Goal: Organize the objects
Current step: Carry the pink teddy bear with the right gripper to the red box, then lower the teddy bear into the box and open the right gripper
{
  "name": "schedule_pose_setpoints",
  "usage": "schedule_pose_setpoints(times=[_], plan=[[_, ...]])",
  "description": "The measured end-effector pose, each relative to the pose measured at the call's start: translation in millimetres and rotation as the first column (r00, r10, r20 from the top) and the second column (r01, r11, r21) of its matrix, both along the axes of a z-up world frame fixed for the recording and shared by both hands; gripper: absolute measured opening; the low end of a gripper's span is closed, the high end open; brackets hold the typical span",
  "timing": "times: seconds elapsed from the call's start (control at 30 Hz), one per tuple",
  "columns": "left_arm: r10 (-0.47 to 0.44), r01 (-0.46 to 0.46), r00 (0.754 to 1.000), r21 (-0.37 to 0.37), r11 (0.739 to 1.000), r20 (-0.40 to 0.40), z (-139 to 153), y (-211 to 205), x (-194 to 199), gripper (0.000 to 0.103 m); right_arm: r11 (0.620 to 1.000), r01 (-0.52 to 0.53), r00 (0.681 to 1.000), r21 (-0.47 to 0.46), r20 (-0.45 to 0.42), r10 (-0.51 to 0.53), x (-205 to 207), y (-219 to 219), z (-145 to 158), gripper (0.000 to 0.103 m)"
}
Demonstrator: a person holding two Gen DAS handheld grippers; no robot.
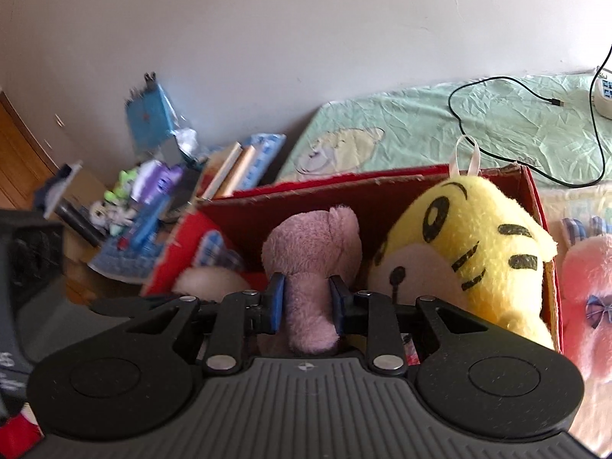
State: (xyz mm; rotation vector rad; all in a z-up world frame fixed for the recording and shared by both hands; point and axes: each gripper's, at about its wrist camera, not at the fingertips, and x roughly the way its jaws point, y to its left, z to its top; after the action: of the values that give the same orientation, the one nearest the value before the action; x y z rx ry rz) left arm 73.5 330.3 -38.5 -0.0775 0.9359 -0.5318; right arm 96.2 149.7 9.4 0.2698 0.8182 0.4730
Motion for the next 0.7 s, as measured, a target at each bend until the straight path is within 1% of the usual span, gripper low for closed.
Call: schedule_pose_setpoints(times=[0.07,0.1,0.2,0.53,0.7], plan=[[-0.007,0.007,1.000,0.016,1.000,0.003,-1.0,-2.5,0.7,0.085,0.999,0.007,1.000,-0.032,-0.005,-0.007,2.1,1.1,-3.1,0.022],[-0.009,0.009,1.000,0.030,1.000,0.005,-2.4,-3.8,3.0,0.085,0.999,0.008,1.000,-0.048,-0.006,-0.008,3.4,2.9,-4.4,0.019],[-0.019,0.019,1.000,0.057,0.998,0.001,-3.2,-7.9,3.9,0.085,0.998,0.004,1.000,-0.062,-0.002,-0.004,4.4,4.9,-7.6,0.019],[-0.036,0.037,0.999,0.130,0.991,-0.008,-5.4,-18.8,3.0,0.092,0.999,0.035,0.999,-0.027,0.000,-0.035,-3.1,-1.5,-10.5,0.019],[-0.016,0.019,1.000,0.147,0.989,-0.020,-4.5,-18.3,3.3,0.092,0.998,0.057,0.998,0.010,-0.011,-0.057,-8.7,-7.8,-8.0,0.020]])
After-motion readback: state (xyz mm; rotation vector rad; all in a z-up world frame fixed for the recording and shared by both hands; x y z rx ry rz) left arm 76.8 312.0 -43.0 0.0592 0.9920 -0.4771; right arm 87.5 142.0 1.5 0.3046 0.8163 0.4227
